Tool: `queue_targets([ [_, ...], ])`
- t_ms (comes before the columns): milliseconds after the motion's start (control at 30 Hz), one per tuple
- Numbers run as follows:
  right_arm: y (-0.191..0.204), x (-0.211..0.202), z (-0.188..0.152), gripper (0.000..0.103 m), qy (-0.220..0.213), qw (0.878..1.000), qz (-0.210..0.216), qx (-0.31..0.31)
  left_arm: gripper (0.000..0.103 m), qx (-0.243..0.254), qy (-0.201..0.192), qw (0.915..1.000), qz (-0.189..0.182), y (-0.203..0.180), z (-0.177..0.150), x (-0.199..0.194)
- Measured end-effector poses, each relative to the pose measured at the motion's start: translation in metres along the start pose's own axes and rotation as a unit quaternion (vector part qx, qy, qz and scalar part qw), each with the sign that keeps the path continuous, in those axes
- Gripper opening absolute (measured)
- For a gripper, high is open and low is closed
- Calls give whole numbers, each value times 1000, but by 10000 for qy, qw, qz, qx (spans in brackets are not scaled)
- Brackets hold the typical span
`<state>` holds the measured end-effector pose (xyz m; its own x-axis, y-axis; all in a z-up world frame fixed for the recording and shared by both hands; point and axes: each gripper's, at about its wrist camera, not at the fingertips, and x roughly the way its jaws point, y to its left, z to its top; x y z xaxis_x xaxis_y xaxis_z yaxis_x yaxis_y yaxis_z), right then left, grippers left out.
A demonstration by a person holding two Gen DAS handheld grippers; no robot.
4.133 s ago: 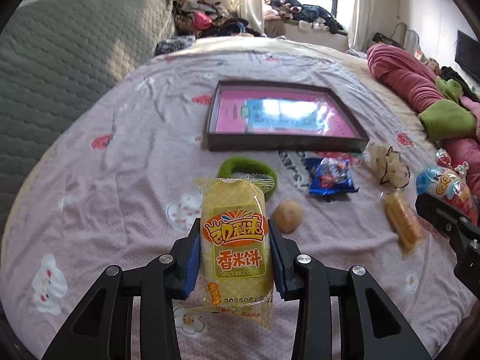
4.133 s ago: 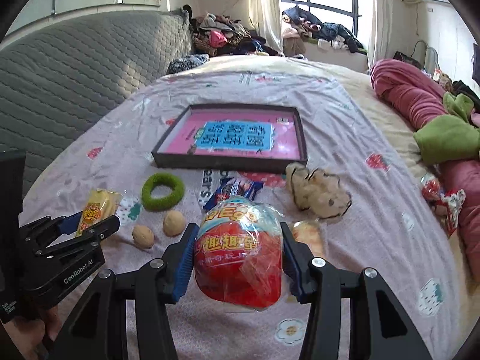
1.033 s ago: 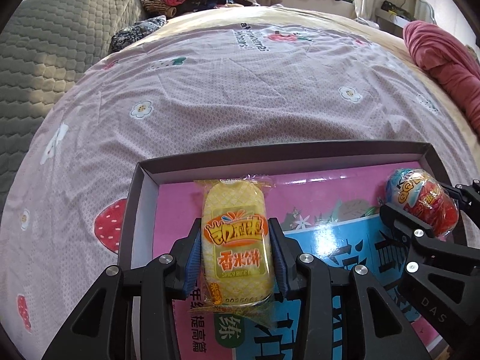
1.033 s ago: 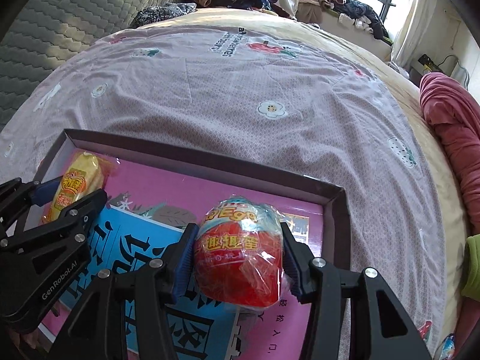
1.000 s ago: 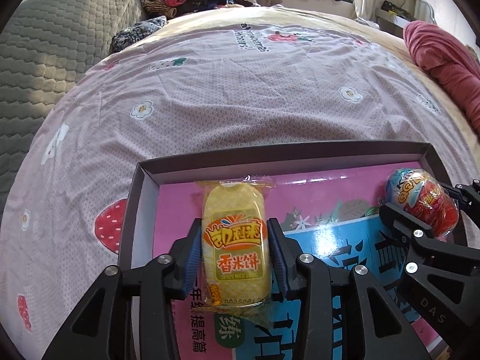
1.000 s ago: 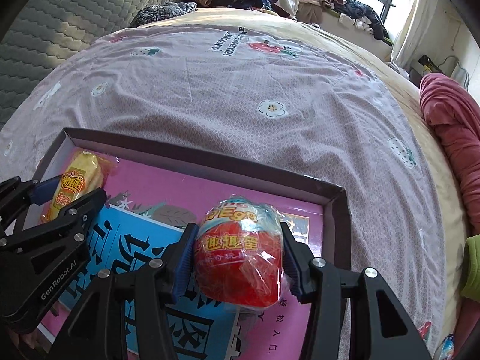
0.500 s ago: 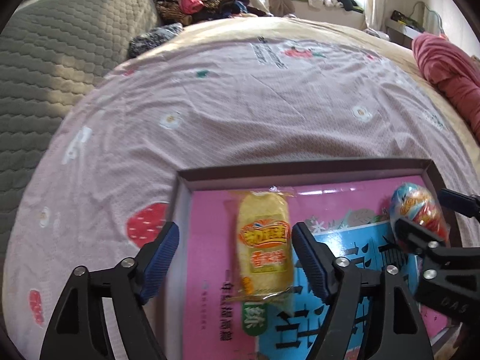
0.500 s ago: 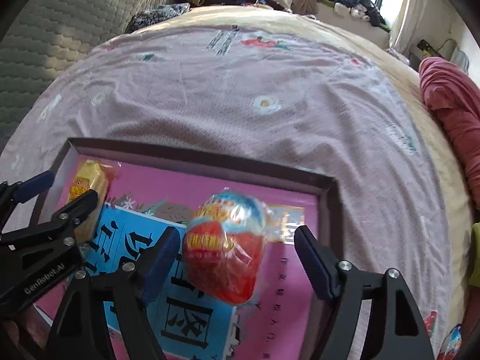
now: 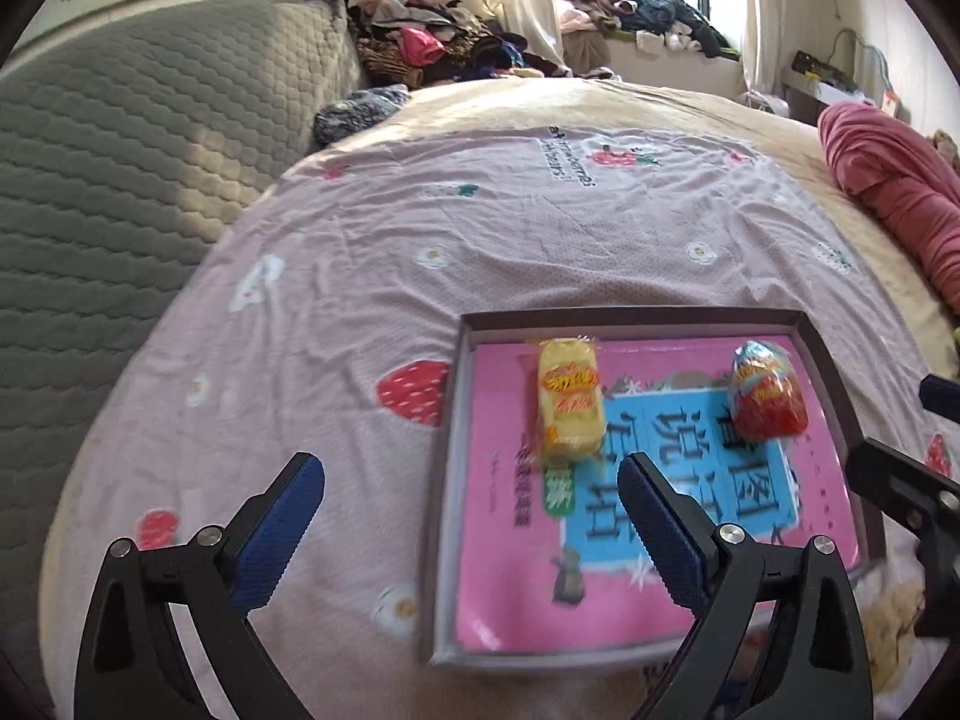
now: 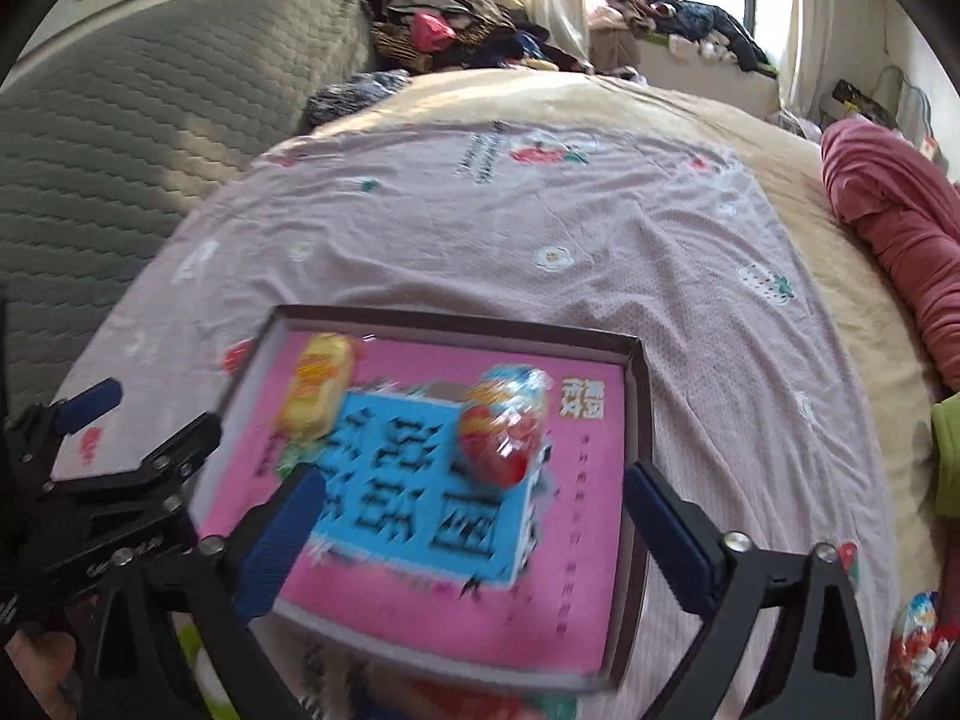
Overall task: Organize objects
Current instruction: 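Lower both items onto the pink book and open both tools, then pull both tools back from the tray toward the remaining snacks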
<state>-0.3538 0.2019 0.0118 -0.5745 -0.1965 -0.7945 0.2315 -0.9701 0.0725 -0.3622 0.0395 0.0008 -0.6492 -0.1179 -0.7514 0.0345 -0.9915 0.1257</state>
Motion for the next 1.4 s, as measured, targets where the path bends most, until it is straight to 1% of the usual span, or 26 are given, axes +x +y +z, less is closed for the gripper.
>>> queue_targets([
  [133, 19, -45, -14, 102, -325, 9992, -76, -199, 99, -86, -167, 9998, -53, 7, -11, -38],
  [333, 31, -104, -34, 102, -824, 9962, 215, -180, 99, -130, -266, 9995, -71, 10, -34, -86],
  [467, 37, -132, -47, 102, -931, 9953, 203, -195, 99, -223, -362, 9990, -121, 13, -49, -116],
  [567, 38, -147, -58, 102, -1033, 9943, 162, -203, 99, -232, -473, 9985, -131, 14, -56, -136],
  [667, 40, -159, -68, 102, -1035, 9942, 177, -215, 99, -243, -533, 9981, -196, 14, -62, -153],
  [733, 42, -166, -74, 102, -1021, 9945, 79, -237, 99, -233, -597, 9977, -228, 14, -66, -165],
  [800, 42, -176, -79, 102, -1067, 9940, 106, -222, 99, -241, -644, 9973, -269, 16, -69, -175],
  [1000, 44, -201, -91, 102, -1161, 9928, 74, -270, 99, -372, -706, 9963, -311, 25, -79, -200],
  [1400, 52, -247, -112, 102, -1354, 9898, -16, -434, 99, -274, -794, 9957, -382, 22, -103, -235],
])
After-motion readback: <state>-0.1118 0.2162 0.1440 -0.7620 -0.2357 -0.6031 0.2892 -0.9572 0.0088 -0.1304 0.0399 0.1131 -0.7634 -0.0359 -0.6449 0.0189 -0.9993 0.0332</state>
